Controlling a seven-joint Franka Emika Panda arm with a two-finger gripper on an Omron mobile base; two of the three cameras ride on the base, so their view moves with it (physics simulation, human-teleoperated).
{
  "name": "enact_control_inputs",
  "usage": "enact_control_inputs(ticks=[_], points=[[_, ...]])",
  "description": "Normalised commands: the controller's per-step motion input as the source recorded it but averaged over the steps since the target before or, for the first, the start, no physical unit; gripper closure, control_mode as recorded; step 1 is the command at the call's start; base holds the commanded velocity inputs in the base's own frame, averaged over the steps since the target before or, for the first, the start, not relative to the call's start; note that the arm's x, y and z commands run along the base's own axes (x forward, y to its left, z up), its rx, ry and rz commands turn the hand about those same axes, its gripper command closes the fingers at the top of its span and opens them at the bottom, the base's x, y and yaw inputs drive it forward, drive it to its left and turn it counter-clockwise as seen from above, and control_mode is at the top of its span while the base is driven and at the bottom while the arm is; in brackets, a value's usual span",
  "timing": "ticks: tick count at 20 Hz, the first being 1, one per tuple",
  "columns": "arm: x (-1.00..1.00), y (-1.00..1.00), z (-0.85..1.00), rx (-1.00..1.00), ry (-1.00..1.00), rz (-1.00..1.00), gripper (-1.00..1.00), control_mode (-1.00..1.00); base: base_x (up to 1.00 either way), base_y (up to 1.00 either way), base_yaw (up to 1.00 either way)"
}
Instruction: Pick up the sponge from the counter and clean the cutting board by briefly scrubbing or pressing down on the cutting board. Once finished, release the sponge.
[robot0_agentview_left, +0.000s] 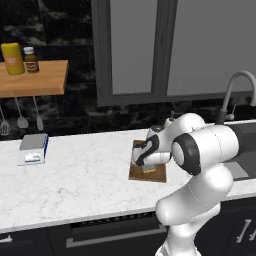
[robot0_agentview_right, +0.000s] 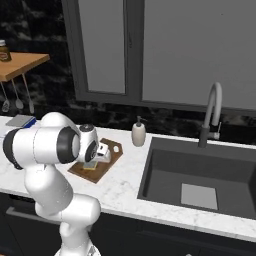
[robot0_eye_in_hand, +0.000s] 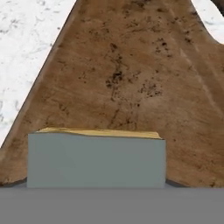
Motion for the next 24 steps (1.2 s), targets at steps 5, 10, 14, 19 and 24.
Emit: enact_control_inputs(ticks=[5, 10, 14, 19, 24], points=[[-1.00, -0.03, -0.96, 0.00, 0.00, 0.04, 1.00, -1.00, 0.00, 0.00, 0.00], [-1.00, -0.03, -0.64, 0.00, 0.00, 0.04, 1.00, -1.00, 0.00, 0.00, 0.00], [-1.00, 0.00, -0.52, 0.00, 0.08, 0.01, 1.00, -1.00, 0.00, 0.00, 0.00], [-0.81, 0.14, 0.76, -0.01, 0.15, 0.00, 1.00, -1.00, 0.00, 0.00, 0.00], [-0.40, 0.82, 0.69, -0.13, 0.12, 0.00, 1.00, -1.00, 0.00, 0.00, 0.00]])
